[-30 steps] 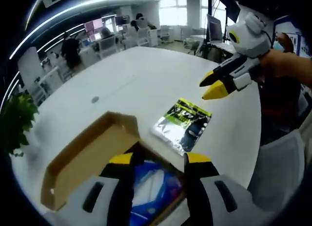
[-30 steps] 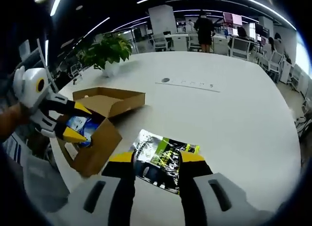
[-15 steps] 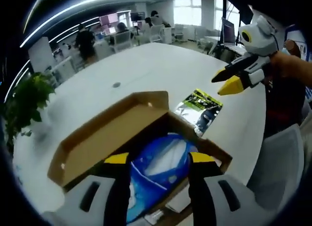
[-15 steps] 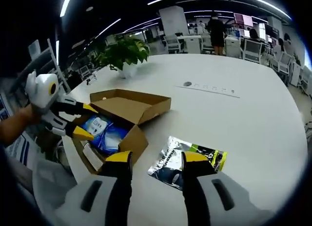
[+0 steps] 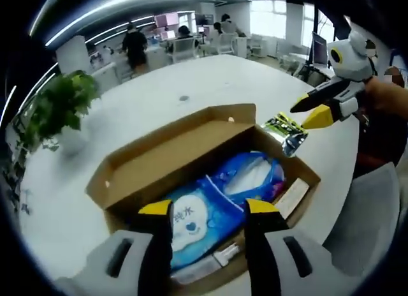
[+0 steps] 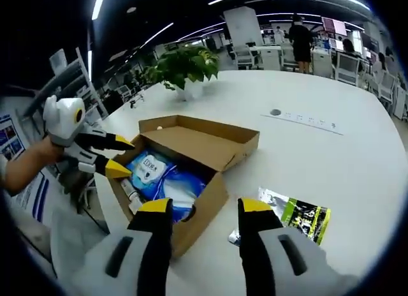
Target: Operate the shoe box by opening the lid, removing the specified soft item, and placing it in the target area until the item is outside and the box remains undamaged.
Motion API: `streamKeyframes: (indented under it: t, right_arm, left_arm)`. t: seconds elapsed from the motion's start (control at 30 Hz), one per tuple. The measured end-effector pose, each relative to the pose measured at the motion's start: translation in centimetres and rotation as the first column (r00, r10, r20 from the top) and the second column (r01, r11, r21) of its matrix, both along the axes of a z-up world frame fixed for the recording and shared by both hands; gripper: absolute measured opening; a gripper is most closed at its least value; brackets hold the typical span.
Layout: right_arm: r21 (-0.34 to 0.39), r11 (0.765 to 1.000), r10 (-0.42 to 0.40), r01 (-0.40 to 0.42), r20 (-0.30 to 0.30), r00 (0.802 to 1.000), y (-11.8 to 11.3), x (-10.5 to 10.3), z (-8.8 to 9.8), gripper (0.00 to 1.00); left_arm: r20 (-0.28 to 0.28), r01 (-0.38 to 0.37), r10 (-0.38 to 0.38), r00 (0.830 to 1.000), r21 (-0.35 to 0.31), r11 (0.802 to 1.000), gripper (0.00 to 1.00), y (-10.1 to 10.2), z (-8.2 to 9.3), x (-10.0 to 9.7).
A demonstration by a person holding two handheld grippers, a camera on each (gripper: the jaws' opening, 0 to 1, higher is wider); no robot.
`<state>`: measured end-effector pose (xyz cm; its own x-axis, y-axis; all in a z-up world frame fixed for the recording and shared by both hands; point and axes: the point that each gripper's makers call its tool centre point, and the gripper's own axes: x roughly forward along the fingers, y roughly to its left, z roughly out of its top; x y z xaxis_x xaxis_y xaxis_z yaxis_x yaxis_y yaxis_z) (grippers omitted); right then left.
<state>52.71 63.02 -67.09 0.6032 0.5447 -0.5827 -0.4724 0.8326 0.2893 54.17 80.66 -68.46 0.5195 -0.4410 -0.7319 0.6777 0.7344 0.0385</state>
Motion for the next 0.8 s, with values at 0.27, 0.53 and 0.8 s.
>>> streamKeyframes:
  t: [0.27,0.53,0.8]
  right_arm:
    - [0.008,0.998,0.062,-0.062,0.000,0.998,3.1,0.2,-0.1,0.37]
    - [0.013,0.994,0.105,-0.105,0.008,0.994,5.8,0.6,-0.6,0.35]
    - [0.029,0.990,0.136,-0.136,0.003,0.991,8.0,1.0,-1.1,0.33]
  left_arm:
    - [0.016,-0.084,0.084,0.996,0.010,0.996,0.40,3.6,-0.1,-0.1]
    - [0.013,-0.155,0.155,0.988,0.020,0.988,0.39,7.2,-0.4,-0.7]
    - [0.000,-0.234,0.234,0.972,0.035,0.972,0.38,10.6,-1.0,-1.1]
